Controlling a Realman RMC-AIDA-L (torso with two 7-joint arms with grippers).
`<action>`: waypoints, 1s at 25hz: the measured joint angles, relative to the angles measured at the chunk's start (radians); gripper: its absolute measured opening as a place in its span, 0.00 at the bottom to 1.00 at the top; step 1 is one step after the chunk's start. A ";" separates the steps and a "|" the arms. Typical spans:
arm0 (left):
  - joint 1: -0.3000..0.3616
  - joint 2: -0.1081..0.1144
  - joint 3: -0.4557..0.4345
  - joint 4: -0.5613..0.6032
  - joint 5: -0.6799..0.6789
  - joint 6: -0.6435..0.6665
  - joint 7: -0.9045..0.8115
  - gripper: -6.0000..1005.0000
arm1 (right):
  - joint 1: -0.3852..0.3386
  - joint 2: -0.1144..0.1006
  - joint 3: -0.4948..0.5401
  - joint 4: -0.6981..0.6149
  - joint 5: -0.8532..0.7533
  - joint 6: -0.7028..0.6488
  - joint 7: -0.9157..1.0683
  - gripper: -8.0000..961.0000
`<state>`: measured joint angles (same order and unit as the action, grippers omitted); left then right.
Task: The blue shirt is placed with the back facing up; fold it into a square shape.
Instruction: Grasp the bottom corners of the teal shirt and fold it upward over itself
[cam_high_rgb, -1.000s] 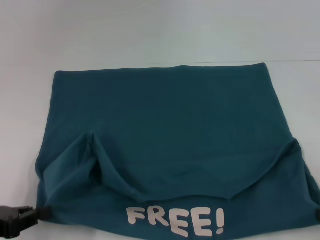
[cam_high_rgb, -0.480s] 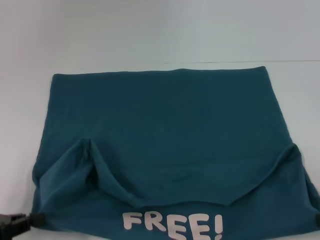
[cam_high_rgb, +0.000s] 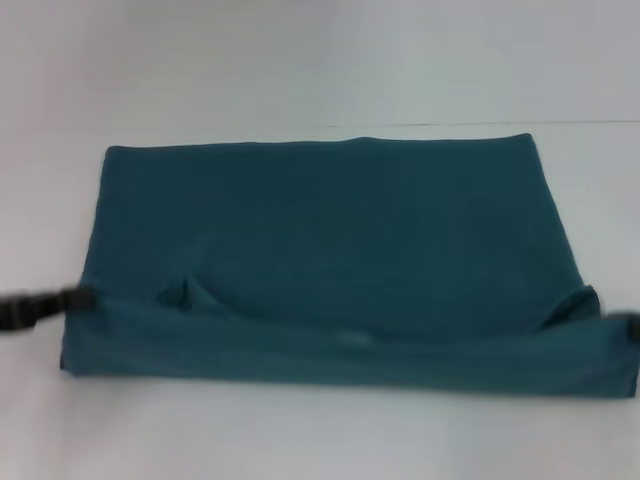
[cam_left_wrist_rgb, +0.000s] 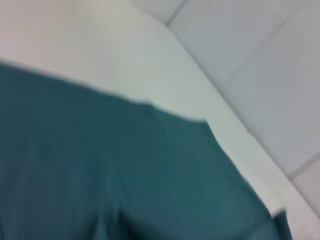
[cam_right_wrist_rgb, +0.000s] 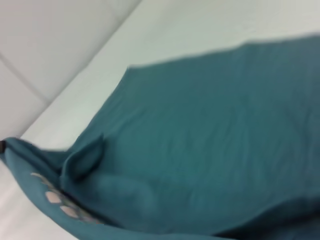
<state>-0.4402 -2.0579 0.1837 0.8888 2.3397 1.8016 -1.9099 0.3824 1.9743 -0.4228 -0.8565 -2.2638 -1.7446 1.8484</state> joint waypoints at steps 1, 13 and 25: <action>-0.021 0.005 -0.002 -0.016 -0.007 -0.028 -0.006 0.03 | 0.015 0.002 0.007 0.001 0.001 0.021 0.000 0.05; -0.277 0.003 0.020 -0.267 -0.033 -0.621 -0.027 0.03 | 0.267 -0.002 -0.010 0.200 0.040 0.485 -0.093 0.05; -0.368 -0.015 0.051 -0.386 -0.169 -0.980 0.094 0.03 | 0.430 0.032 -0.101 0.377 0.059 1.022 -0.220 0.05</action>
<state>-0.8082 -2.0729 0.2346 0.5032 2.1707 0.8219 -1.8162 0.8126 2.0060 -0.5243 -0.4791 -2.2051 -0.7224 1.6281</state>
